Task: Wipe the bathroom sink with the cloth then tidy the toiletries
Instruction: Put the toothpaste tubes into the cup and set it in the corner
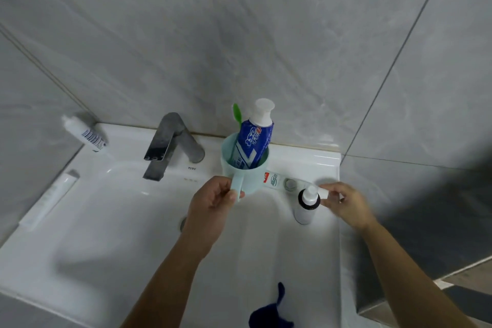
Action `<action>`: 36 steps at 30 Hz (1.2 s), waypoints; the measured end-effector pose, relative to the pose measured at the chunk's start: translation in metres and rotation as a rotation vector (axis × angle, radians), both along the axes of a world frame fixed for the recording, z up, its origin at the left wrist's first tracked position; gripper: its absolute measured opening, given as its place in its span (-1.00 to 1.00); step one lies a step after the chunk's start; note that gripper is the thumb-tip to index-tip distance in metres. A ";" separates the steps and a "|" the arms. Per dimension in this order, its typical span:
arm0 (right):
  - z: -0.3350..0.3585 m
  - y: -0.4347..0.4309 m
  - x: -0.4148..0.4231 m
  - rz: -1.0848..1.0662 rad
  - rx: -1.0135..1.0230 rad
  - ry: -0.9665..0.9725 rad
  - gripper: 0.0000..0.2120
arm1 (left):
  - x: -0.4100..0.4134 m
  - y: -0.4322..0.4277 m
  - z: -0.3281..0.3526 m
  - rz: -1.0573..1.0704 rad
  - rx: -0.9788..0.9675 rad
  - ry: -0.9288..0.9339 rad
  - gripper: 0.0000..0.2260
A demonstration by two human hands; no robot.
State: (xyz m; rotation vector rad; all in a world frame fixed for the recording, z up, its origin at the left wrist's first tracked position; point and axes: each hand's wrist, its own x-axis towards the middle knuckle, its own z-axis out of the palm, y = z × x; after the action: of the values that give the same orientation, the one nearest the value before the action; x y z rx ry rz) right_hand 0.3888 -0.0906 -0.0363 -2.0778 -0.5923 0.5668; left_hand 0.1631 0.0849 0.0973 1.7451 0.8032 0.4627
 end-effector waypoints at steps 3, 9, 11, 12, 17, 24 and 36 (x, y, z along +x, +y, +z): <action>0.012 -0.001 -0.002 -0.149 0.112 0.127 -0.74 | -0.001 -0.001 0.001 0.000 0.000 0.008 -0.88; 0.057 -0.009 -0.010 -0.325 0.277 0.138 -0.80 | -0.008 -0.004 0.007 0.001 -0.009 -0.023 -0.88; 0.077 -0.012 -0.014 -0.366 0.319 0.114 -0.82 | -0.010 -0.005 0.008 0.005 -0.010 -0.040 -0.85; 0.088 -0.013 -0.016 -0.388 0.350 0.100 -0.81 | -0.010 -0.006 0.009 0.003 -0.008 -0.044 -0.83; 0.145 -0.019 -0.027 -0.469 0.583 0.020 -0.77 | -0.002 -0.009 0.013 -0.014 -0.010 -0.035 -0.84; 0.208 -0.034 -0.039 -0.449 0.832 -0.062 -0.74 | 0.011 -0.006 0.009 -0.038 0.014 -0.038 -0.87; 0.240 0.005 -0.070 -0.087 0.798 -0.169 -0.66 | -0.002 -0.020 0.013 -0.106 0.004 -0.067 -0.79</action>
State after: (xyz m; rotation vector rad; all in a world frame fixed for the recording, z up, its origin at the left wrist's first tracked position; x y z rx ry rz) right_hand 0.3193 -0.0861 0.2041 -1.3842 -0.6810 0.0657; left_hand 0.1608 0.0647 0.1100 1.7570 0.6600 0.4491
